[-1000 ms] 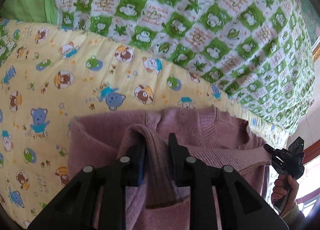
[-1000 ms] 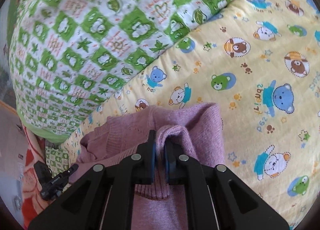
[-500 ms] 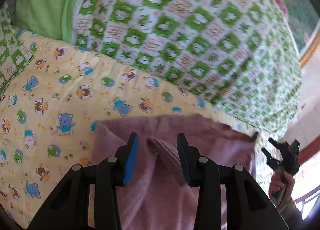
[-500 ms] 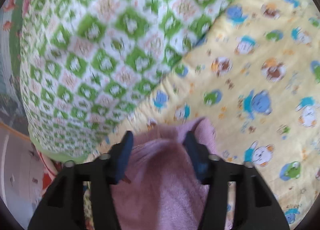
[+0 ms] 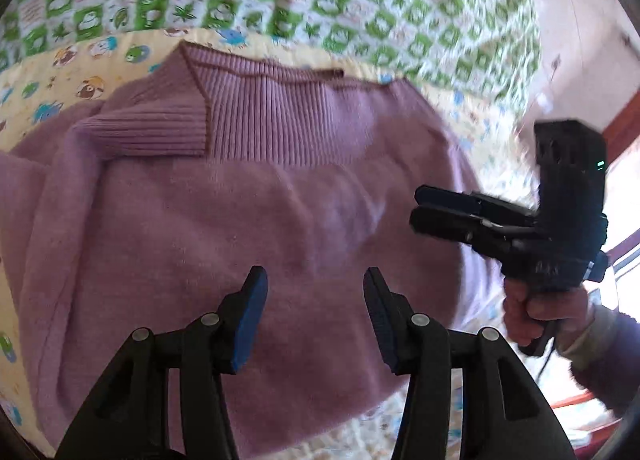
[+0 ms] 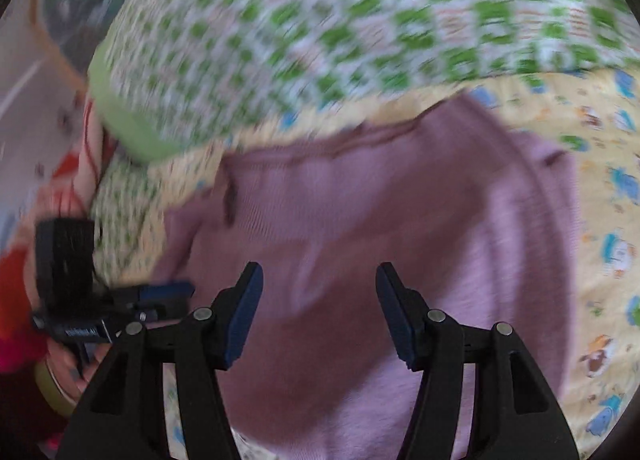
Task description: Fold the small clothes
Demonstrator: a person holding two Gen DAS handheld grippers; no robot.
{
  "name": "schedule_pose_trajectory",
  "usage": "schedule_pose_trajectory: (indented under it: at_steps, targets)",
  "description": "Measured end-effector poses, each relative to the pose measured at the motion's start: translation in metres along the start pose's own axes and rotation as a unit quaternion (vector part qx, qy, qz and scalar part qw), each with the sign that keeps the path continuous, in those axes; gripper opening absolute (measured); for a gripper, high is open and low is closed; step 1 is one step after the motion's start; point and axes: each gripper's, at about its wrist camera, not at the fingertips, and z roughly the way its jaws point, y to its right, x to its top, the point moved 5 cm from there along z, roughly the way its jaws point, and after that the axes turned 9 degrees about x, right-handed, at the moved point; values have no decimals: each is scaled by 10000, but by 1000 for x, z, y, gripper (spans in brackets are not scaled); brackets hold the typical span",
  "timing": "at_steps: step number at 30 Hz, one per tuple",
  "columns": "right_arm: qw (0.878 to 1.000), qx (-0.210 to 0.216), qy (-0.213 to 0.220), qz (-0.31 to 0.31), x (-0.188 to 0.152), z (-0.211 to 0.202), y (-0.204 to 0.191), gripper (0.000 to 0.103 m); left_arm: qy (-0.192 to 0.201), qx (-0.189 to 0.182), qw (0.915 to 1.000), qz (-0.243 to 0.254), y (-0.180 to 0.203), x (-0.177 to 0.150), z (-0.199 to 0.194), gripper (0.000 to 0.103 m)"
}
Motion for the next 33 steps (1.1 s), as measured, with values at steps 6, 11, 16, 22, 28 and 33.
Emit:
schedule_pose_trajectory:
  at_steps: [6,11,16,22,28,33]
  targets:
    - [9966,-605,-212,-524,0,26,26,60,139,435,9990,7,-55,18,15,49]
    - [9961,-699,528,-67,40,6,76,59,538,722,9941,-599,-133,59,4,34]
    - [9871,-1022,1194,293,69,-11,108,59,823,1346,9807,-1154,-176,92,-3,39]
    - [9716,-1280,1565,1229,70,-27,139,59,733,1365,9747,-1608,-194,79,-7,53]
    - [9750,-793,1629,1288,54,-70,116,61,822,1326,9760,-1522,-171,51,-52,53]
    - [9800,-473,1552,1151,19,-94,77,62,932,1108,9774,-1543,-139,8,-90,53]
